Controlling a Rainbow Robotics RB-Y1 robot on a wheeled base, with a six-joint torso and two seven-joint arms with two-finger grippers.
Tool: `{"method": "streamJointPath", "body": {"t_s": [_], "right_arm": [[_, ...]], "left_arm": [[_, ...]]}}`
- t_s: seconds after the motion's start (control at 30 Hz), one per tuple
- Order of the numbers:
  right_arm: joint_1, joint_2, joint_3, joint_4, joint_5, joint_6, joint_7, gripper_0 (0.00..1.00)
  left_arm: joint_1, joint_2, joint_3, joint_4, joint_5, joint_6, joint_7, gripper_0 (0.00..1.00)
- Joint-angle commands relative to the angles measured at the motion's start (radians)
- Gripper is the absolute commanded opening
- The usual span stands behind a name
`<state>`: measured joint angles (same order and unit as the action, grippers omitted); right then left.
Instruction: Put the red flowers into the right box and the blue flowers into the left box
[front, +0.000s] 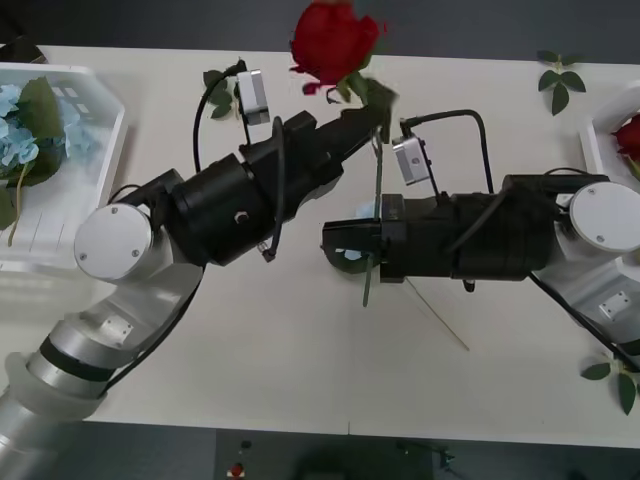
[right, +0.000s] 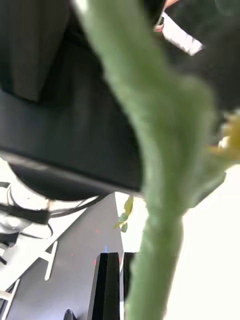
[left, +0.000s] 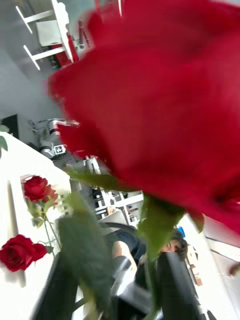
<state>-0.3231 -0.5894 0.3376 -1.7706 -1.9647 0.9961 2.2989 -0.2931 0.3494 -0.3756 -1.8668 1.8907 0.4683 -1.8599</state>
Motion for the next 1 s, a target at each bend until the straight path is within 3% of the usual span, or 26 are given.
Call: {"method": "streamJointPath", "body": {"t_s": [0.03, 0.17, 0.33, 0.53, 0.7, 1.0], "right_arm": [[-0.016, -0.058, -0.043, -0.024, -0.033, 0.012, 0.044, 0.00], [-0.017, -0.118, -0.080, -0.024, -0.056, 0.010, 0.030, 0.00], [-0.017, -0.256, -0.120, -0.024, -0.092, -0.019, -0.072, 0.00], [-0.017, -0.507, -0.137, -0.003, -0.111, -0.094, -0.262, 0.00], [-0.017, -0.672, -0.135, 0.131, -0.128, -0.103, -0.415, 0.00], [-0.040, -0.741, -0.135, 0.381, 0.061, -0.145, -0.492, 0.00]], "left_arm": [[0.006, 0.122, 0.017, -0.035, 0.116, 0.001, 0.034, 0.89], [0.049, 0.211, 0.073, -0.075, 0.217, 0.023, 0.028, 0.89], [0.126, 0.298, 0.228, -0.081, 0.239, 0.165, 0.028, 0.89], [0.124, 0.365, 0.437, 0.005, -0.005, 0.440, -0.004, 0.89], [0.052, 0.365, 0.534, 0.120, -0.263, 0.685, -0.163, 0.89], [0.026, 0.349, 0.495, 0.166, -0.544, 0.734, -0.354, 0.89]]}}
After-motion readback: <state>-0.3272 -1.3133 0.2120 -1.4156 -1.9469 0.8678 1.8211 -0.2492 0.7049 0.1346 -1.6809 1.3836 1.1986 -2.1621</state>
